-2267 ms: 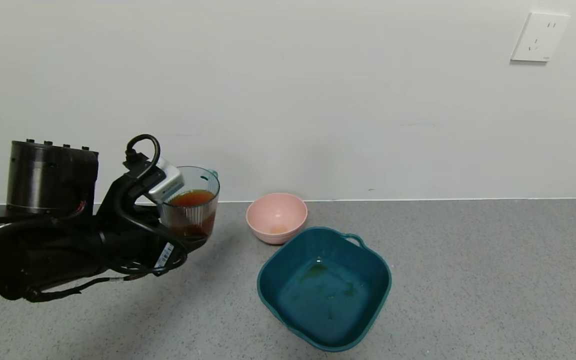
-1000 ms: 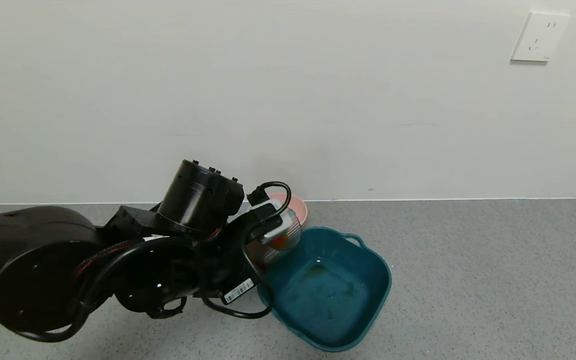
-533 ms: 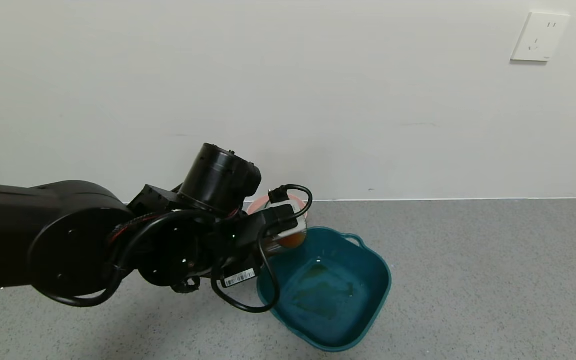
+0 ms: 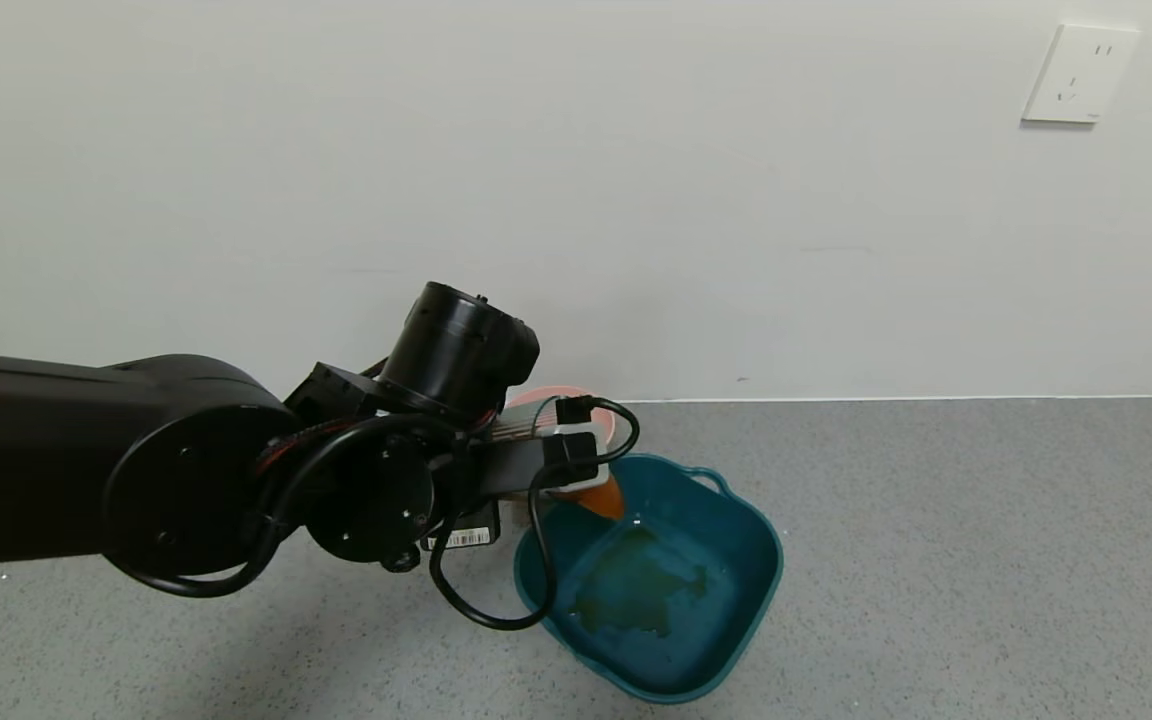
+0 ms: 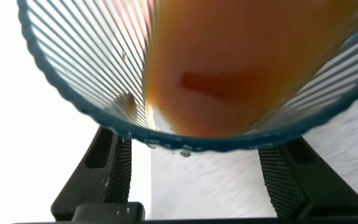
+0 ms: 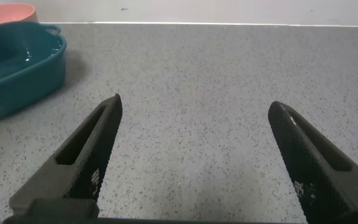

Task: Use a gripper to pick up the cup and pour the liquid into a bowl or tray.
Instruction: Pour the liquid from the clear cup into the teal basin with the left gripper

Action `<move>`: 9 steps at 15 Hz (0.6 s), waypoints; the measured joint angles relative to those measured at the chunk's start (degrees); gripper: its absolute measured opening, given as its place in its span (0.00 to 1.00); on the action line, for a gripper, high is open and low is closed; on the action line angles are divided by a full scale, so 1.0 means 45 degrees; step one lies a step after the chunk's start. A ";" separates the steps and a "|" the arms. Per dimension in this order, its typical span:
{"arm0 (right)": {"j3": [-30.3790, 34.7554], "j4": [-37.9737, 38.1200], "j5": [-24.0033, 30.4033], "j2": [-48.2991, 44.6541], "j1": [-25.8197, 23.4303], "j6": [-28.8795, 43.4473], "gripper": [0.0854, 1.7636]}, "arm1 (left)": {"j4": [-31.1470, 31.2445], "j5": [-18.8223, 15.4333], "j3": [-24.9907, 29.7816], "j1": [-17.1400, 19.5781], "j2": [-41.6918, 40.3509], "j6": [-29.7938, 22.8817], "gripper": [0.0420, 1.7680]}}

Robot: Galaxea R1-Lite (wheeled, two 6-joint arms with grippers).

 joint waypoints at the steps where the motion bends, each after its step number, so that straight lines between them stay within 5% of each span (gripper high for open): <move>1: 0.0000 -0.0003 0.0005 0.0000 0.0000 0.0000 0.97 | -0.0049 0.0263 -0.0019 -0.0079 0.0011 0.0290 0.67; 9: 0.0000 -0.0003 0.0000 0.0000 0.0000 0.0000 0.97 | -0.0068 0.2611 -0.0238 -0.0696 0.0073 0.2346 0.67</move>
